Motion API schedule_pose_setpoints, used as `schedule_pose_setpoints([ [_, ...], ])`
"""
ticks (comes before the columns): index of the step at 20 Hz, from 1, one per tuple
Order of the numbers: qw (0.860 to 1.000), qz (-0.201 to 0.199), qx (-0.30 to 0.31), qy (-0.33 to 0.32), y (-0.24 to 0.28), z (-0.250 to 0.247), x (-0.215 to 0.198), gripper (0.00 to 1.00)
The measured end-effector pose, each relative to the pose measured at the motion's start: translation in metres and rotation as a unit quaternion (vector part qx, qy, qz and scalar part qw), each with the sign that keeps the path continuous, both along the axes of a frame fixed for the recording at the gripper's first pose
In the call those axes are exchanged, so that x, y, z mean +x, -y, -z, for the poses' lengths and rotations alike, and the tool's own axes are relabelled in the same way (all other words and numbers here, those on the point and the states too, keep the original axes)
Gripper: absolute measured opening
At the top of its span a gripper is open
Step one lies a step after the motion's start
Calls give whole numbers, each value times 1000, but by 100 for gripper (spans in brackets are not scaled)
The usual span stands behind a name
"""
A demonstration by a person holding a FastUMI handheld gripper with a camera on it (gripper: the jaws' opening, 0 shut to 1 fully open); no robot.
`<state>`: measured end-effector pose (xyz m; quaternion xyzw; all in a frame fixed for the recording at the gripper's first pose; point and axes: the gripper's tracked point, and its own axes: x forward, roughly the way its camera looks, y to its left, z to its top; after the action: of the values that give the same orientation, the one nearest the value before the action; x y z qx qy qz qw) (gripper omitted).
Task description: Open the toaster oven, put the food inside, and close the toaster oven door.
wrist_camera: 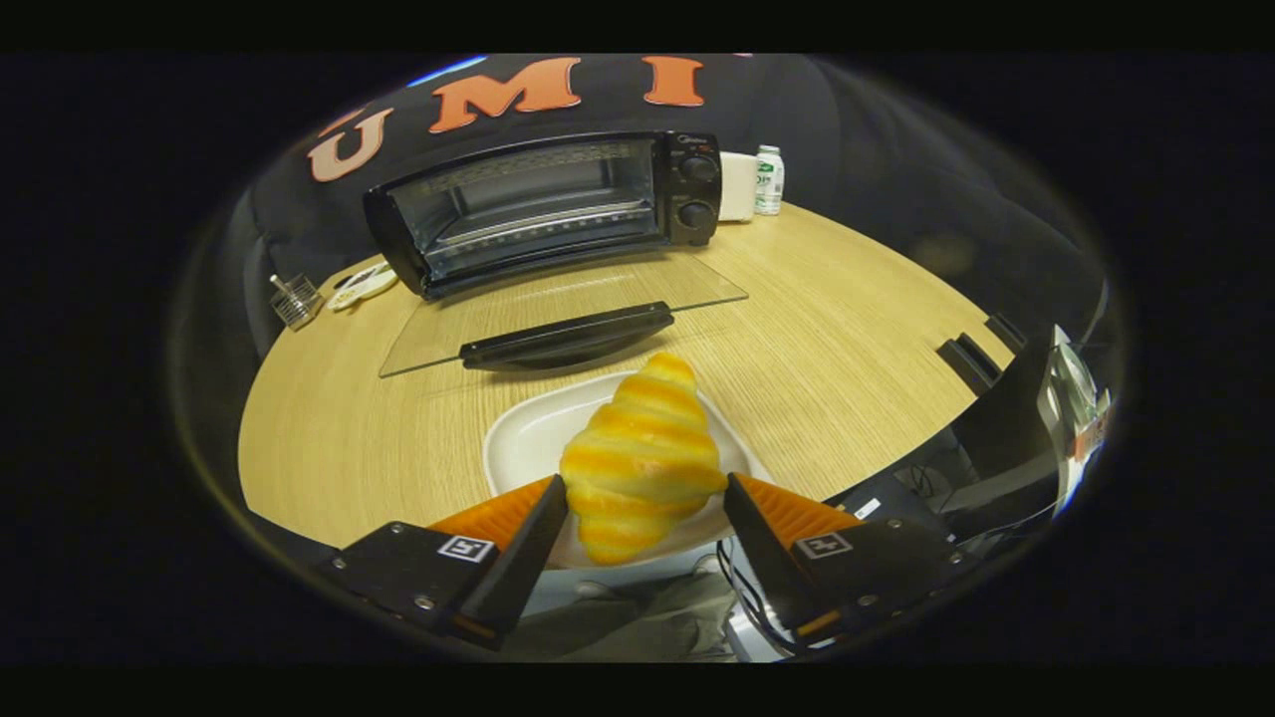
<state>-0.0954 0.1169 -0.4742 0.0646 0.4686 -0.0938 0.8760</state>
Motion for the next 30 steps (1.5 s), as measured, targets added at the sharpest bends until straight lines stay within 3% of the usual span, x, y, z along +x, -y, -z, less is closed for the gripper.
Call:
schedule_pose_setpoints([
  [5, 1000, -2, 6, 20, 3, -25, 7, 79],
  [16, 993, -81, -2, 84, -1, -104, 54, 79],
  [25, 984, -143, -10, 109, -8, -128, 118, 79],
  [30, 983, -148, 9, 104, -13, -123, 156, 79],
])
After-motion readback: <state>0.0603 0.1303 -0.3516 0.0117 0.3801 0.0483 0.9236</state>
